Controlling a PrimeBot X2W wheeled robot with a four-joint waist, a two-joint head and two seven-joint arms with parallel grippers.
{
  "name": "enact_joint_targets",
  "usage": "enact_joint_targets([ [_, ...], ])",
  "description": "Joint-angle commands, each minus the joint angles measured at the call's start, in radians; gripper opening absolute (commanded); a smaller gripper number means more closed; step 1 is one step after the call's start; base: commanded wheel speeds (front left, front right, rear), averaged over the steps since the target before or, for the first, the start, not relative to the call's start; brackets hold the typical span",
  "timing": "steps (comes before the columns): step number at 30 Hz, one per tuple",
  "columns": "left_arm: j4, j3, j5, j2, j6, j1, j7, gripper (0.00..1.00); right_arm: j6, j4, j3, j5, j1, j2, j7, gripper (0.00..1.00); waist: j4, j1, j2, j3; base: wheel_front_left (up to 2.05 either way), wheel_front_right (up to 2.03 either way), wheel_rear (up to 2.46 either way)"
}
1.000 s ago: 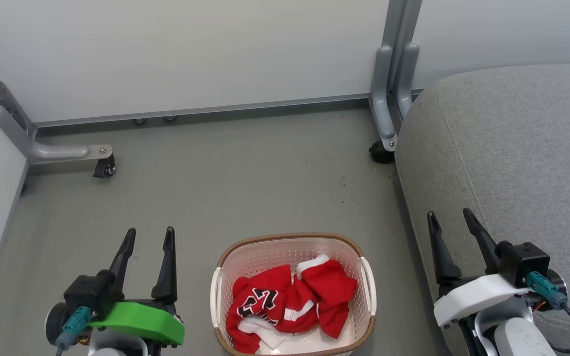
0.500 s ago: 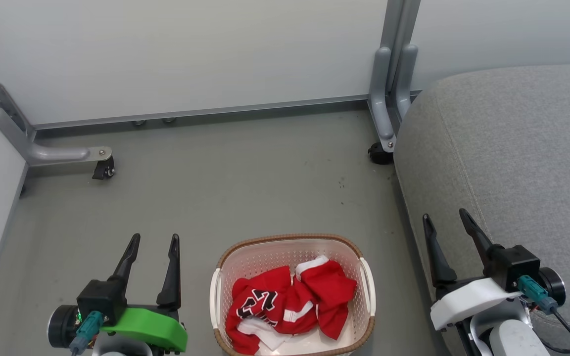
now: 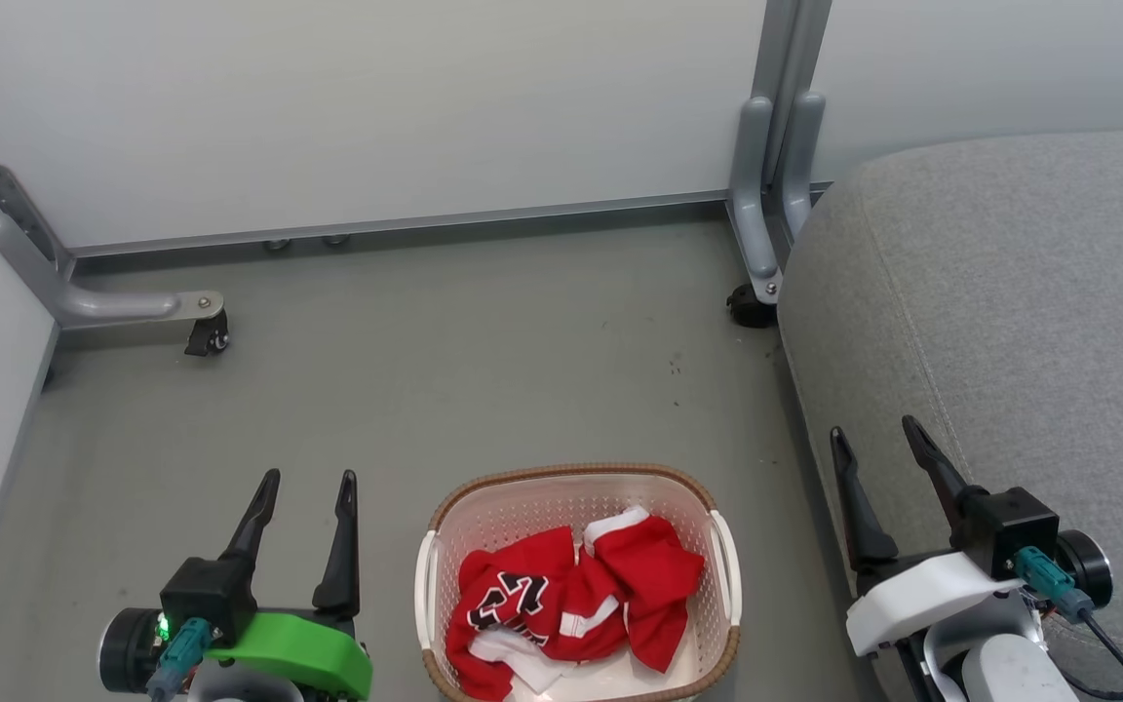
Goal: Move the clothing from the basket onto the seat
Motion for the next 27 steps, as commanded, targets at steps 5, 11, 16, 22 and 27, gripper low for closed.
enact_joint_targets([
  [5,0.009,0.006,-0.004,-0.001,0.0,0.009,-0.004,1.0,0.0,-0.003,-0.003,0.01,0.012,-0.001,0.001,1.0,0.0,0.0,0.0,0.0,0.0,0.0,0.0],
  [11,0.017,0.006,0.004,-0.001,0.0,0.001,-0.004,1.0,0.0,-0.009,-0.001,0.012,0.012,0.0,0.005,1.0,0.0,0.0,0.0,0.003,0.0,0.0,0.0],
  [16,0.025,-0.017,0.011,-0.003,0.0,-0.028,-0.004,1.0,0.0,-0.017,0.005,0.016,-0.005,0.0,0.008,1.0,-0.011,0.0,0.0,0.025,0.0,0.0,0.0],
  [22,0.062,-0.098,0.024,-0.005,0.0,-0.108,-0.002,1.0,0.0,-0.038,0.015,0.024,-0.06,-0.001,0.008,1.0,-0.048,0.0,0.0,0.113,0.0,0.0,0.0],
  [27,0.139,-0.199,0.025,-0.007,0.0,-0.211,-0.002,1.0,0.0,-0.068,0.023,0.031,-0.116,-0.001,0.0,1.0,-0.082,0.0,0.0,0.219,0.0,0.0,0.0],
])
